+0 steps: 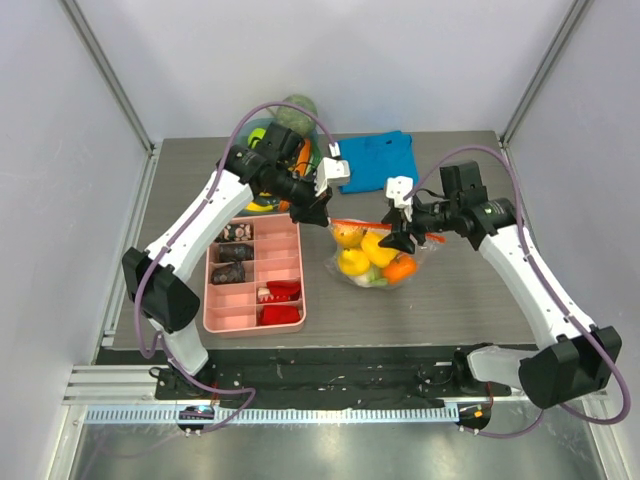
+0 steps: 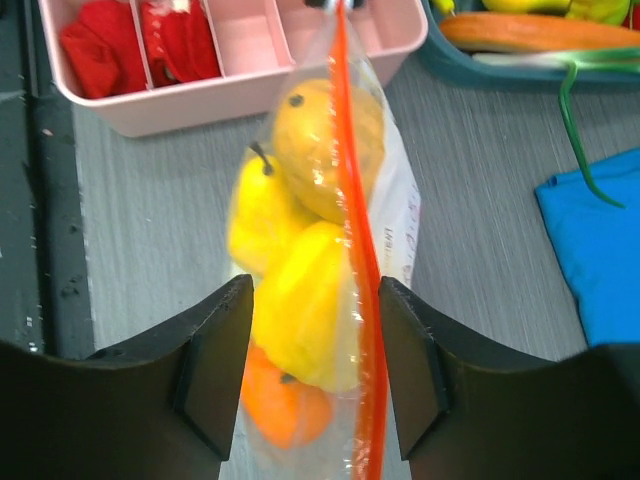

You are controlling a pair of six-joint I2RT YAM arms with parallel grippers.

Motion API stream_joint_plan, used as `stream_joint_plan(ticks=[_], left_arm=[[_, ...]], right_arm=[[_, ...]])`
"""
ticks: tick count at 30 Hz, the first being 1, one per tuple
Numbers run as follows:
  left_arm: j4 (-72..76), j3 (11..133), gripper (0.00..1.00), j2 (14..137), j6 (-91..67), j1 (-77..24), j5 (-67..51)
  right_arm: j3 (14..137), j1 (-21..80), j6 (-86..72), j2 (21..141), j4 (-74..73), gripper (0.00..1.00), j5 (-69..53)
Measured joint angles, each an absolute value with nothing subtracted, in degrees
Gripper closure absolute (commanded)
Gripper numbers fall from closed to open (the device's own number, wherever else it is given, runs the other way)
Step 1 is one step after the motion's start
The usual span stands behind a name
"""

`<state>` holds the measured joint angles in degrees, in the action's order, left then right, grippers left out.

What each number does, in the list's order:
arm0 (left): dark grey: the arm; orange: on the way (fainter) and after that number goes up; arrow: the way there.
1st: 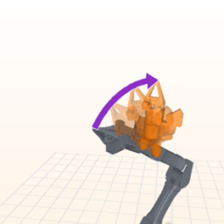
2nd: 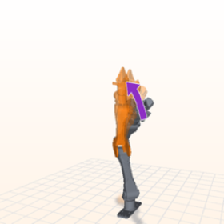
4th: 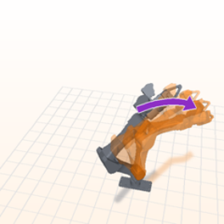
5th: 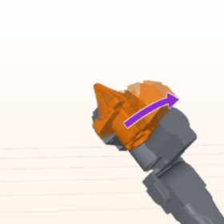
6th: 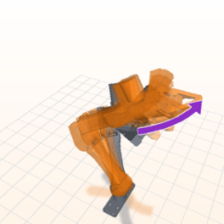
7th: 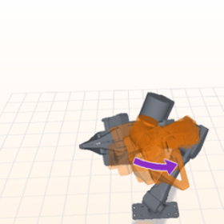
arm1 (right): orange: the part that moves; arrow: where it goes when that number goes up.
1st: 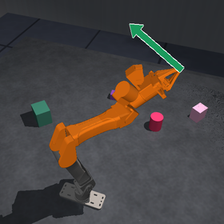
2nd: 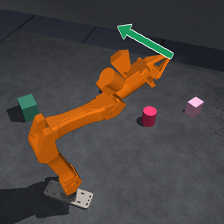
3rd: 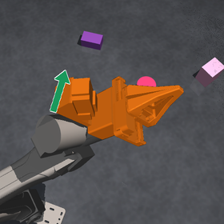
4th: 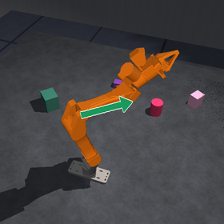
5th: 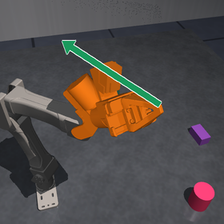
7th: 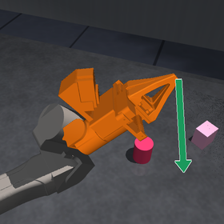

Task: Place the food in the zip-top bag and seal the zipper
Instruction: Place the zipper food storage bag at the center of the board.

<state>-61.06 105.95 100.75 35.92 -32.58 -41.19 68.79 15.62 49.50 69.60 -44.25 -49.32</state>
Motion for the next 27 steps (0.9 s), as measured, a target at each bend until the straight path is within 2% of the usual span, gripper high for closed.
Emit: stream_joint_plan(ticks=[3,7,8,9,10,11,12,14,15,18,22,24,26,27], left_arm=[[-61.08,105.95,0.97,100.75,35.94,-32.64,-41.21],[-61.08,105.95,0.97,100.75,35.92,-32.82,-41.25],[-61.08,105.95,0.97,100.75,35.92,-32.88,-41.36],[-61.08,105.95,0.97,100.73,35.90,-32.93,-41.60],[-61.08,105.95,0.96,100.68,35.77,-33.01,-41.69],[-61.08,105.95,0.94,100.64,35.57,-33.12,-41.78],[-61.06,105.95,0.89,100.57,35.33,-33.26,-41.82],[-61.01,105.95,0.81,100.47,34.68,-33.39,-41.80],[-60.99,105.95,0.66,100.42,34.37,-33.41,-41.71],[-59.37,105.91,0.47,100.33,31.40,-33.10,-41.71],[-55.42,105.62,0.35,100.31,22.83,-30.59,-43.09],[-53.10,105.32,0.23,100.31,18.17,-27.92,-44.58],[-51.18,105.19,0.21,100.31,14.68,-25.23,-45.87],[-50.22,105.16,0.02,100.31,12.51,-23.70,-46.46]], right_arm=[[69.73,15.73,51.22,72.64,-44.82,0.42,-47.05],[69.73,15.94,52.60,74.63,-45.54,0.47,-44.56],[69.73,16.03,52.60,74.70,-45.50,0.53,-44.25],[69.73,16.16,52.53,74.78,-45.47,0.63,-43.94],[69.73,16.27,52.56,74.78,-45.50,0.84,-43.81],[69.73,16.38,52.53,74.78,-45.43,0.96,-43.72],[69.73,16.47,52.49,74.76,-45.34,0.99,-43.62],[69.73,16.56,51.83,74.76,-45.47,0.99,-43.38],[69.73,16.56,51.57,74.76,-45.39,0.99,-43.22],[69.80,16.14,50.59,74.76,-44.49,0.99,-41.85],[71.40,13.15,48.80,75.24,-42.65,0.99,-40.82],[73.63,11.35,48.05,76.47,-41.67,0.99,-40.38],[76.14,10.00,47.81,78.15,-40.56,0.99,-40.32],[77.23,9.54,47.86,78.91,-39.86,0.99,-40.34]])
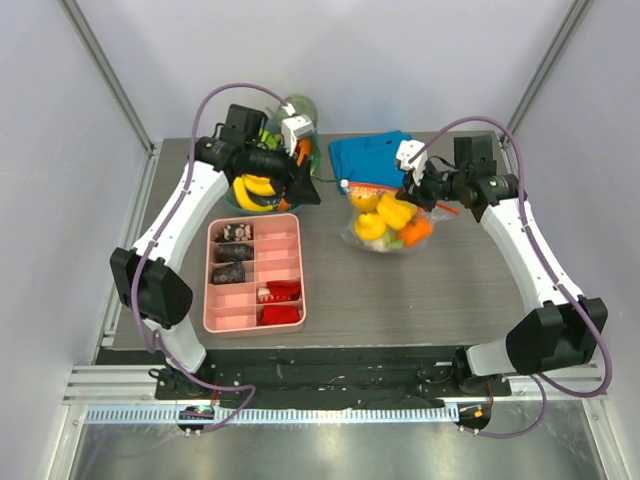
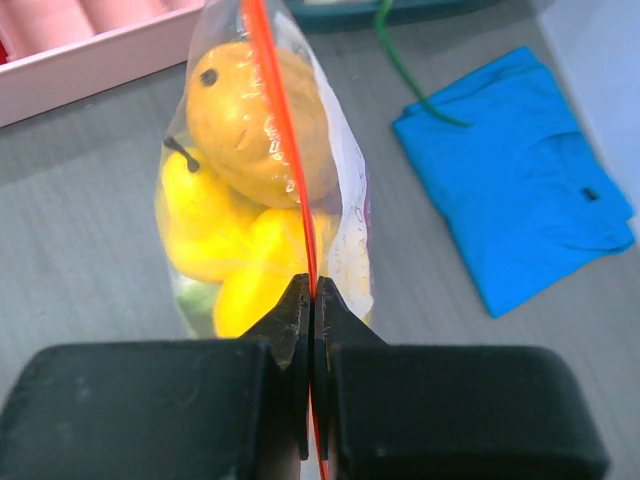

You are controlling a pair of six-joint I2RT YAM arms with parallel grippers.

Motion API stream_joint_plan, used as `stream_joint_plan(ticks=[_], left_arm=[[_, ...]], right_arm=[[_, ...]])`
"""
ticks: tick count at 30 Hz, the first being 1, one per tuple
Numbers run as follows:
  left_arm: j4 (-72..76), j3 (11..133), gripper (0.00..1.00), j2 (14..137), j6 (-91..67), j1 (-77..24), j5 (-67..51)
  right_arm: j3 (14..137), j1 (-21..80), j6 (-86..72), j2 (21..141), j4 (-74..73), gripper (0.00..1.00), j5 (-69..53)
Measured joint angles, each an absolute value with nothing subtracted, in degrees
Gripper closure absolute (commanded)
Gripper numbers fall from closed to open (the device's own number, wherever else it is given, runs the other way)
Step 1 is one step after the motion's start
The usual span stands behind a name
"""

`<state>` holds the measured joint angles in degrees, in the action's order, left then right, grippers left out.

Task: Place the food in the zip-top bag and seal the zipper
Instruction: Place the zipper food storage bag at the center of the board.

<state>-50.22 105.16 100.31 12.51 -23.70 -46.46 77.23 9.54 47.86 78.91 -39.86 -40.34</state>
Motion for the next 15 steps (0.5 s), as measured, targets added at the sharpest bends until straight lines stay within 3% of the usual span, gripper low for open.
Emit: stream_joint_plan(ticks=[8,15], left_arm=[[-46.61,104.31,0.00,100.09,6.02,-20.34,-46.30],[-45.80,99.72,0.00,98.43,3.03,-19.35,-42.78]], right_arm=[[77.58,9.67,53.47,80.01,-36.38,0.99,-42.17],[52.60,19.66,56.97,71.48,-33.71,0.99,-41.36]])
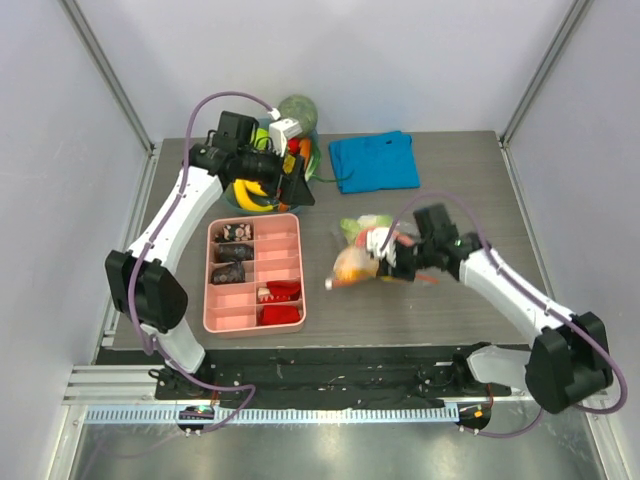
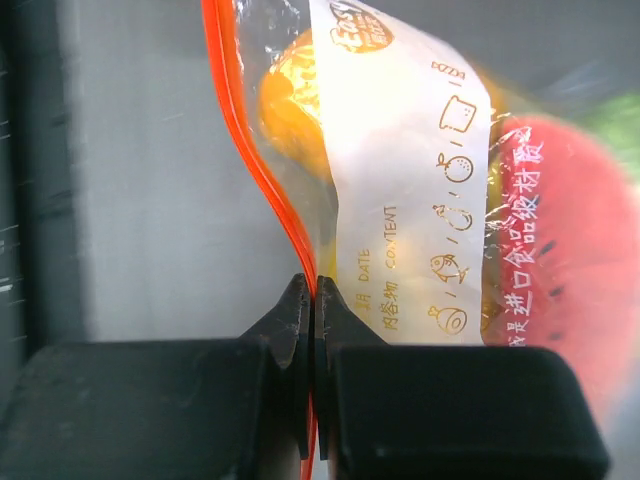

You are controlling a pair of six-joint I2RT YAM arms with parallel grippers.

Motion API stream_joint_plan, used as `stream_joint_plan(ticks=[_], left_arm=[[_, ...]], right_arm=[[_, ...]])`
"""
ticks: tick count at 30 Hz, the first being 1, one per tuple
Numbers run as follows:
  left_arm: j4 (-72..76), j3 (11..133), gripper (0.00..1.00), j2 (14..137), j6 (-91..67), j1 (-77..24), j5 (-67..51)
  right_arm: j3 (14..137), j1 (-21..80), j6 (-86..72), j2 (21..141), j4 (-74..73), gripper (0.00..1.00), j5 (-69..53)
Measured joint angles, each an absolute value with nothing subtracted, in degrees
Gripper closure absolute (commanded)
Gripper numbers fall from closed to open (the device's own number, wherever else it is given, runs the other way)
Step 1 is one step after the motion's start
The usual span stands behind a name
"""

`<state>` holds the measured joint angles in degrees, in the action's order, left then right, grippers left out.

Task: Place the food in the zip-top bag and seal the zipper
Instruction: Place the zipper food storage bag at the center of the board.

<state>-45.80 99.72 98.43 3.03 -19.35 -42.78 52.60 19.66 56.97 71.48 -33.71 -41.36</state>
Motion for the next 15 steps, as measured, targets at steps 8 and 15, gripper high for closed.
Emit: stream_joint_plan(ticks=[8,15], left_arm=[[-46.54,97.82,0.00,96.55,1.19,-16.75,-41.36],[-48.56,94.39,0.00,93.38,-1.10,-13.43,-38.41]], right_arm=[[37.21,28.67,47.53,61.34,-30.50,0.68,-37.95],[35.35,29.52,41.28,57.32,-28.95,0.23,-37.56]])
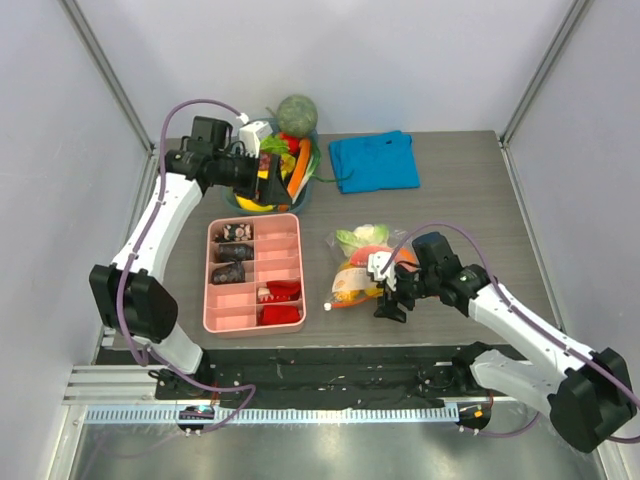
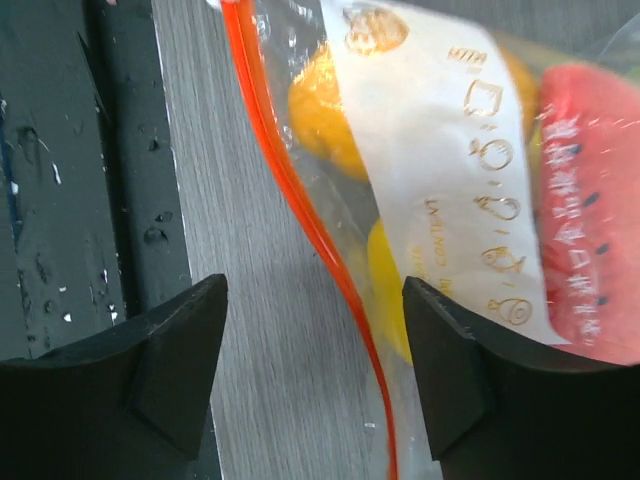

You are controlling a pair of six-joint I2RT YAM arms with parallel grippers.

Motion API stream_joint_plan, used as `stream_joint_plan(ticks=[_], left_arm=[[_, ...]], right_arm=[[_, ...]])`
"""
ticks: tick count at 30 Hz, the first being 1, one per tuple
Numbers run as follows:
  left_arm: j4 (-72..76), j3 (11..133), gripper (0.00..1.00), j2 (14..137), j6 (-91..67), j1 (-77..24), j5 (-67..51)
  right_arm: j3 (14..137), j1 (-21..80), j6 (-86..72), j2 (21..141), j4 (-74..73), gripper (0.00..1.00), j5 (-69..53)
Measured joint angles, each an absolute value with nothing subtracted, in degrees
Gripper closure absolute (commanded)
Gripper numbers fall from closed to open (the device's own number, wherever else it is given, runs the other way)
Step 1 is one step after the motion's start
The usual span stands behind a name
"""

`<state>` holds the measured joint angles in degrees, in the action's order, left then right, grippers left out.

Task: Place the food in the zip-top bag and seal the zipper
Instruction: Place the zipper food storage bag at the center of the board, then reset both arms

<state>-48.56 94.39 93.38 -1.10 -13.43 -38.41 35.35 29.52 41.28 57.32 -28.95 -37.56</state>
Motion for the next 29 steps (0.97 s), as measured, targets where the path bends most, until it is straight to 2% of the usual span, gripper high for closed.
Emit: stream_joint_plan(ticks=[5,14,19,25,29], left_arm=[[-52.27,94.39,0.00,92.38,-1.02,-11.94,-36.14],[-57.10,96.40,0.00,89.76,-1.21,-6.90,-28.93],[-57.25,98.70,0.00,88.79,-1.76,-6.09,-27.51],[-56.88,97.01,0.00,88.79,-3.09,-6.09,-24.71],[-56.21,94.28,0.00,88.79,-3.29,-6.09,-22.35]], right_arm=[[38.70,29.52,34.15,52.05,-29.67,0.11,-37.50],[48.86,28.97,16.88,43.07,-25.76,0.03,-32.93],[49.08,16.64,4.03,44.21,-23.35,0.03,-30.83],[51.70,1.50,-4.60,55.00,-22.15,0.02,-30.72],[53.34,-4.80,-6.83,61.39,-21.50,0.02,-30.26]])
